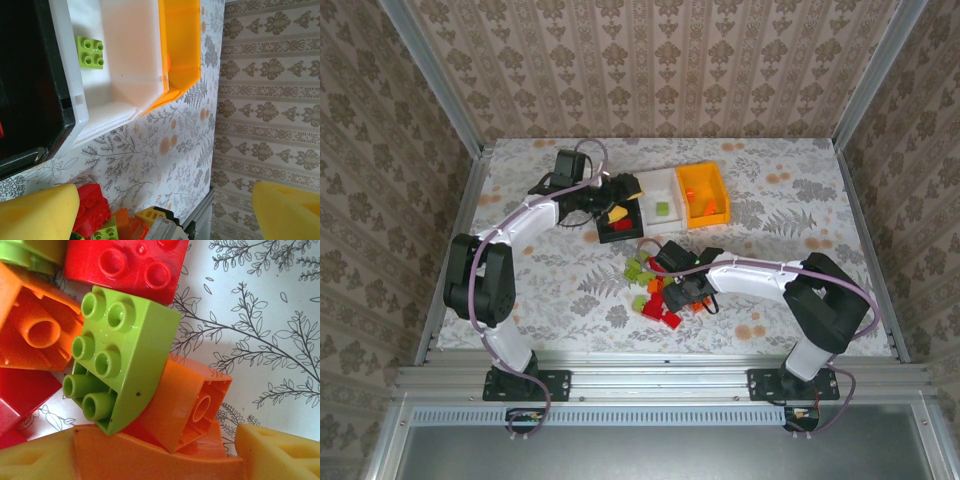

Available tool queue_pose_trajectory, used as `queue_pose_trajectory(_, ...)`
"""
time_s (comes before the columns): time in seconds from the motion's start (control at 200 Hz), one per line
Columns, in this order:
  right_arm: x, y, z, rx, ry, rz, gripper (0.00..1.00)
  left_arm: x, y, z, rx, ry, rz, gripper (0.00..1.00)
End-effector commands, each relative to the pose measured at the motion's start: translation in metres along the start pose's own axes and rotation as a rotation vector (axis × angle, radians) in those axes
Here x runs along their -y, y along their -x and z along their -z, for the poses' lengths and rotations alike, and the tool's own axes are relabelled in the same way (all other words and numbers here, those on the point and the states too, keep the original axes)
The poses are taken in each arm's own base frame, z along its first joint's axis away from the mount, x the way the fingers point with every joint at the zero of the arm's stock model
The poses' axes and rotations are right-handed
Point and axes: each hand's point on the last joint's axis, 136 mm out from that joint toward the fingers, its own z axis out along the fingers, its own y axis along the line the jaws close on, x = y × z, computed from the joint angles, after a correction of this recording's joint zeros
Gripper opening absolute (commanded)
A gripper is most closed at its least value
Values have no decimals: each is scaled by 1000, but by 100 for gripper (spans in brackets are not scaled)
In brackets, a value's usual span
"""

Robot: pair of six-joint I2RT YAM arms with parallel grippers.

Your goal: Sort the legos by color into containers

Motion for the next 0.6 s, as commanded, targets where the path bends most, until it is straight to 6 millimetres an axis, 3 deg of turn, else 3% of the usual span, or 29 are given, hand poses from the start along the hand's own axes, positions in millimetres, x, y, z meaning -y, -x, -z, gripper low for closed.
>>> queue_pose_trajectory(0.0,3,-4,-7,-12,-17,-9,74,-2,-2,-3,-20,-3,-4,91)
queue_pose_trajectory(0.255,10,3,7,28,-44,-4,65,-1,-2,-2,-19,-2,-6,92)
queue_pose_trajectory(0.465,23,17,47,111,-78,0,63,5,2,5,-5,-16,-15,91)
queue_pose_trajectory(0.595,33,33,76,182,-94,-3,63,8,13,19,33,-29,-14,92)
